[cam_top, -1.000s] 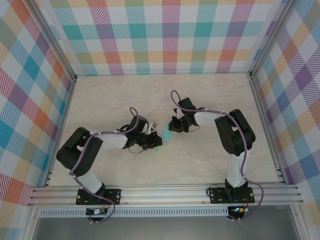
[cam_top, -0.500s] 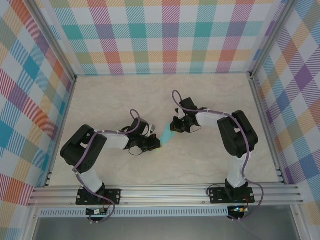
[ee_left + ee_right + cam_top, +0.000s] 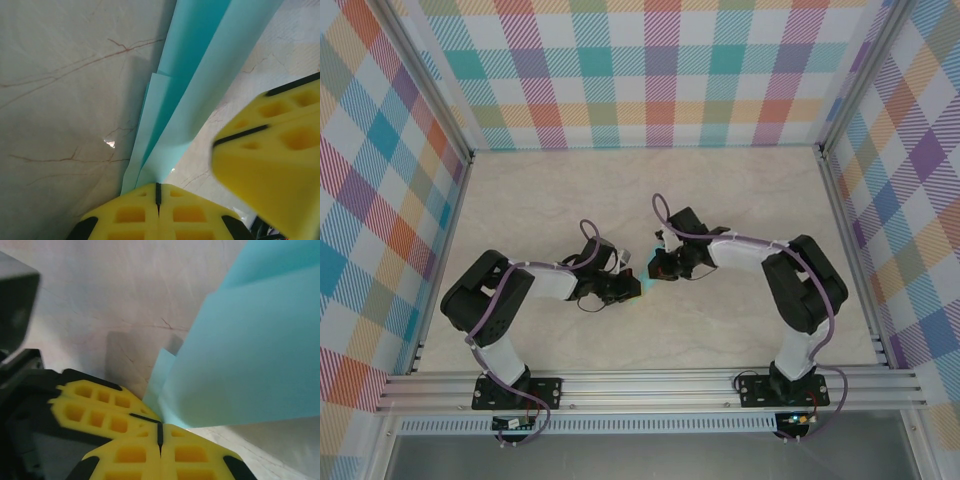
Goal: Fold a paper plane with a square sheet of paper (fold left side to right side)
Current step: Fold the wing for the fifth time at the center of the table.
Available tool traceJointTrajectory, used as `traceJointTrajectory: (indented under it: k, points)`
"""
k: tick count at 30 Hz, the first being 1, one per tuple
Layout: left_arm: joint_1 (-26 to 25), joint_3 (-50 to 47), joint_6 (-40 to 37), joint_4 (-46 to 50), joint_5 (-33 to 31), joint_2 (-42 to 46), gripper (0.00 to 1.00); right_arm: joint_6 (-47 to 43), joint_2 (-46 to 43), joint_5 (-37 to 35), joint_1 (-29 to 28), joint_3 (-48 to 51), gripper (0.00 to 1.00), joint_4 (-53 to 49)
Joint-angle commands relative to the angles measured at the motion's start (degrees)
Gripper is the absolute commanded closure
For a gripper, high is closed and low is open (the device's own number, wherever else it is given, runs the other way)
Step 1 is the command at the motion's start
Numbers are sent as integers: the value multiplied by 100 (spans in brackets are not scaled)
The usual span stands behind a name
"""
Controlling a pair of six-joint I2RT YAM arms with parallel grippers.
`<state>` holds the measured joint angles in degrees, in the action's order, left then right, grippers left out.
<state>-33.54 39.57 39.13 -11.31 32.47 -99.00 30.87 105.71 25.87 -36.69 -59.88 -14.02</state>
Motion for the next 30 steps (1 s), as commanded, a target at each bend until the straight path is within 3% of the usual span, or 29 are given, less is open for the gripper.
traceJointTrajectory:
  k: [1,11,30]
  points:
    - [58,-196,-112,388,-294,-115,100,81,201,138,-38,-204,95,57]
    - [56,-182,-132,472,-378,-119,100,59,457,125,-71,-319,95,-18]
    - [58,-210,-187,629,-502,-287,100,-566,784,-780,132,-689,95,-1106]
